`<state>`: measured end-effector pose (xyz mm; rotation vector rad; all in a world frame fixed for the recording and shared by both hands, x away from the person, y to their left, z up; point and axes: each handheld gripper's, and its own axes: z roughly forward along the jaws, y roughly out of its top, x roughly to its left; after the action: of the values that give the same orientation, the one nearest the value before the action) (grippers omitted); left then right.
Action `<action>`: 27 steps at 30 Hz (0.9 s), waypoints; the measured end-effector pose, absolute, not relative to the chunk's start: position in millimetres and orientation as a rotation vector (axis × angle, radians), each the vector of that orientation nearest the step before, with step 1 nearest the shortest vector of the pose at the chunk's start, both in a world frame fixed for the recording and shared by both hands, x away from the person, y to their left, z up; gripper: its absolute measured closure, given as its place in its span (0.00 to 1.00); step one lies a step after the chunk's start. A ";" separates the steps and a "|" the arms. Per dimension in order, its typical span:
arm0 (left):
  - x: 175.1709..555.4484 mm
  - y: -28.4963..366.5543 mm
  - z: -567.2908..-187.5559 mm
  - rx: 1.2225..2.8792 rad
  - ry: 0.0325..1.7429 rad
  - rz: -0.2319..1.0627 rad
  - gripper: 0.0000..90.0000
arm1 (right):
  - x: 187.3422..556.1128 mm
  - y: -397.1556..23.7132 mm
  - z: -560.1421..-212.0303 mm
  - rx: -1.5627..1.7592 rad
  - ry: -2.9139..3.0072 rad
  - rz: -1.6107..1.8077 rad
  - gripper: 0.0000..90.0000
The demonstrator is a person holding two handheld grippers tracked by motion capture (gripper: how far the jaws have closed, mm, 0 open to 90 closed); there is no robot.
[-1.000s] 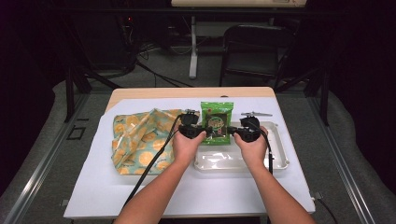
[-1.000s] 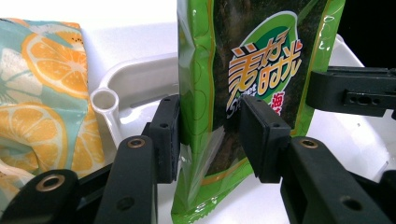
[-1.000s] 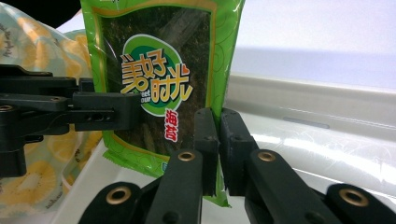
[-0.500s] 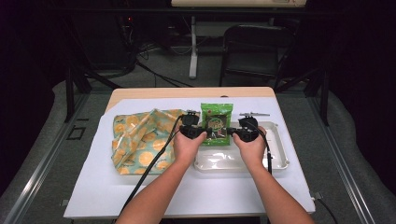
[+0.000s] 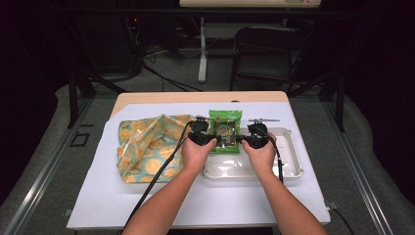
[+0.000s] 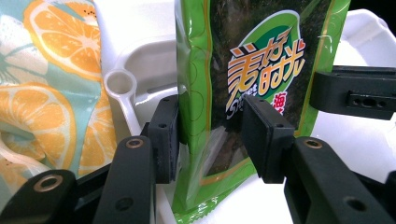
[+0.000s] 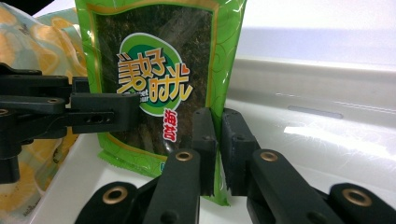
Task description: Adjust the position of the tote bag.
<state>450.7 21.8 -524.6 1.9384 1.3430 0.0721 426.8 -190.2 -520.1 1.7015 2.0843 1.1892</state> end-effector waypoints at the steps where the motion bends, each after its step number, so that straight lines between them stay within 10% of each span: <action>1: 451.0 21.5 -525.2 1.939 1.344 0.074 0.65 | 427.2 -189.7 -521.0 1.706 2.077 1.198 0.94; 27: 456.0 13.9 -529.2 1.966 1.371 0.073 0.60 | 432.6 -187.2 -527.5 1.714 2.073 1.169 0.84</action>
<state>456.0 13.9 -529.2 1.9657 1.3706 0.0733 432.6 -187.2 -527.5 1.7143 2.0734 1.1694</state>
